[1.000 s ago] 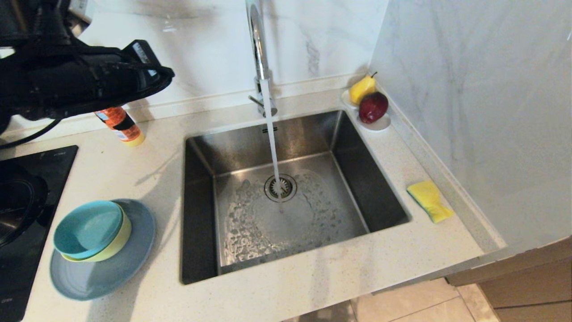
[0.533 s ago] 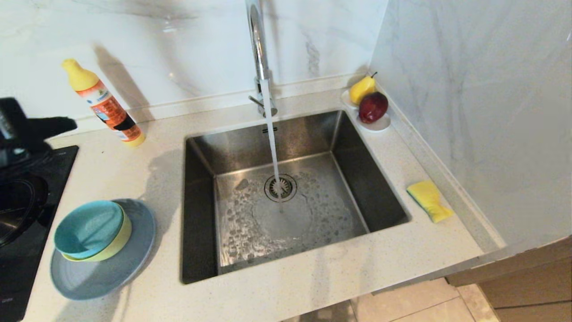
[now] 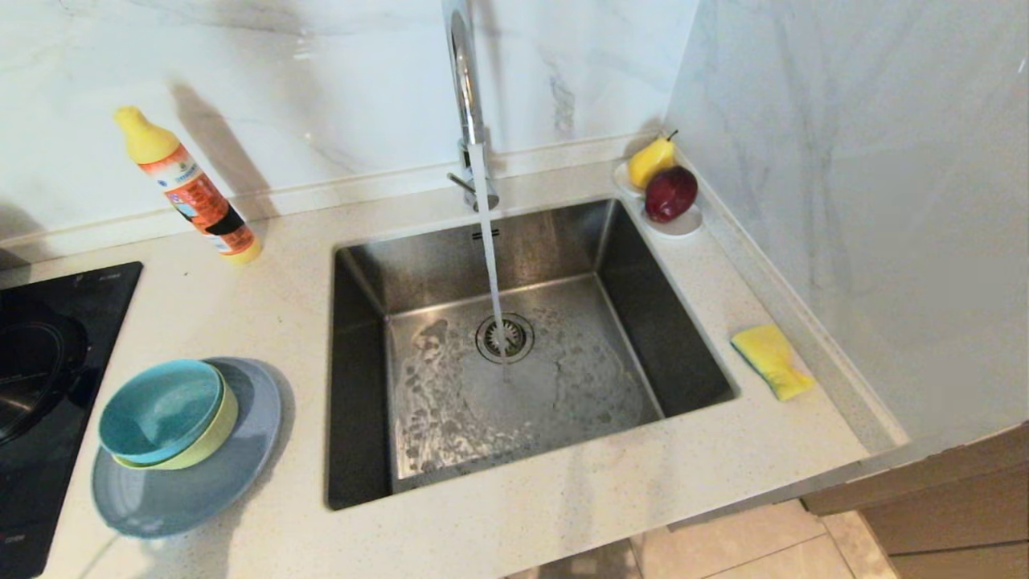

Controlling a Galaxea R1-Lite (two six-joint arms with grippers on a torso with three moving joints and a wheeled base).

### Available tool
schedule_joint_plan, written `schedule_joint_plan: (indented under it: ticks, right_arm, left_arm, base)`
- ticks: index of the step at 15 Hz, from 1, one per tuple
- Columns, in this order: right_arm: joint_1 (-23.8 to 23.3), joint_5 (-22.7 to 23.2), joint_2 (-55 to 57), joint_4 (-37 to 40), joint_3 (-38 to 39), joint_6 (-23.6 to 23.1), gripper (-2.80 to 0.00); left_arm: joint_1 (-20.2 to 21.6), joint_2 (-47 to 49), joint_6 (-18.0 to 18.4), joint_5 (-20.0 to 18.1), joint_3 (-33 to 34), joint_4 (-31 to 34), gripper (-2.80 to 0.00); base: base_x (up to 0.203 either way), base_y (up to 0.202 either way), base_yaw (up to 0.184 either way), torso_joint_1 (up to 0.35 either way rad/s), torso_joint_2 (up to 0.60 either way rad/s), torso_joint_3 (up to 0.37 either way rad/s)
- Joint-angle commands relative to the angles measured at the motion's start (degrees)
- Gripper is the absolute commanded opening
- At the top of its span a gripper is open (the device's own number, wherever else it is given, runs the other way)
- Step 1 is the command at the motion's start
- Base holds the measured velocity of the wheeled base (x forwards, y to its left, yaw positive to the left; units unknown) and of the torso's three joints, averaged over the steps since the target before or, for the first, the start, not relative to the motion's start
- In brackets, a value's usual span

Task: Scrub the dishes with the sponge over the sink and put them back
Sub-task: Pick up a bowl and the sponge

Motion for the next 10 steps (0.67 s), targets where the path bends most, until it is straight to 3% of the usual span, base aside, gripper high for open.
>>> schedule_joint_plan:
  ticks: [1,3,5,8,10]
  right_arm:
    - [-0.05,0.02,-0.02,-0.02,0.01,-0.02,-2.8]
    - [0.04,0.02,-0.02,-0.02,0.01,-0.02,-2.8]
    - [-0.02,0.02,-0.11,-0.02,0.01,-0.02,-2.8]
    - [0.03,0.02,-0.06,-0.02,0.01,-0.02,-2.8]
    - [0.04,0.02,-0.04,-0.02,0.01,-0.02,-2.8]
  left_arm:
    - [3.16,-9.91,0.14,0.75,3.15,1.36,-2.8]
    - [4.44,-15.62,0.32,2.03,9.22,1.56,-2.8]
    - [5.27,-21.85,2.48,0.96,18.61,0.93,-2.8]
    - [6.26,-32.21,9.01,-8.14,30.5,-2.03,-2.8]
    - [6.49,-32.78,11.19,-16.07,32.12,-3.59,-2.8]
  base:
    - [0.0,0.0,0.0,0.0,0.0,0.0]
    - [0.0,0.0,0.0,0.0,0.0,0.0]
    - [0.0,0.0,0.0,0.0,0.0,0.0]
    - [0.0,0.0,0.0,0.0,0.0,0.0]
    - [0.0,0.0,0.0,0.0,0.0,0.0]
